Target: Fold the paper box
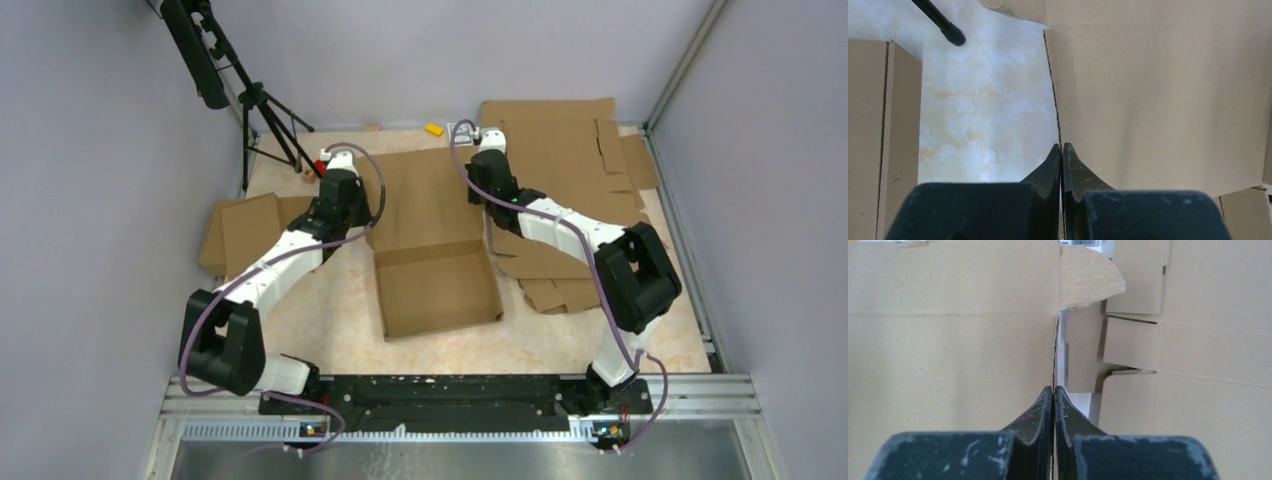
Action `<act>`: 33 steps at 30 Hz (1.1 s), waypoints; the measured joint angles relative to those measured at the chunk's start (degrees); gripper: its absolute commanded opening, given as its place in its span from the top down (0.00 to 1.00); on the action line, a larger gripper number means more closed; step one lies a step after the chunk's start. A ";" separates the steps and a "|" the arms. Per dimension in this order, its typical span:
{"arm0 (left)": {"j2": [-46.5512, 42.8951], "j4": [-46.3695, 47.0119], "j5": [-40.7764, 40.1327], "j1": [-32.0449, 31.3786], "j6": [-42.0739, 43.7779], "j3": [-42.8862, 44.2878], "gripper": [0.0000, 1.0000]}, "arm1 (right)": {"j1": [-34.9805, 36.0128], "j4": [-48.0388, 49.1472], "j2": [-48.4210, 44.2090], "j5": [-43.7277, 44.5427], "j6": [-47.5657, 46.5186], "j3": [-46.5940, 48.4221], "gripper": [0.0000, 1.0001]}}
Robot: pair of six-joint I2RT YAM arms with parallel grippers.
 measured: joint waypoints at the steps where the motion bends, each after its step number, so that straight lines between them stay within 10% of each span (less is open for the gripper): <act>1: -1.42 1.42 -1.07 -0.76 0.17 -1.60 1.00 | 0.26 2.01 -1.01 0.81 -0.22 -1.79 1.00; 14: -17.40 30.16 -5.11 -5.75 4.09 -23.93 0.98 | 5.03 35.12 -15.74 10.91 -5.31 -26.05 0.98; 26: -13.29 47.54 -14.23 -9.53 5.11 -27.30 1.00 | 7.06 65.18 -13.16 13.33 -14.34 -34.58 1.00; 30: -10.58 56.24 -16.41 -10.27 7.06 -29.81 1.00 | 7.28 69.79 -8.39 13.16 -18.73 -34.56 0.63; 33: -6.16 61.59 -16.37 -10.58 9.99 -29.90 1.00 | 7.80 71.12 -6.56 12.50 -19.87 -34.56 0.60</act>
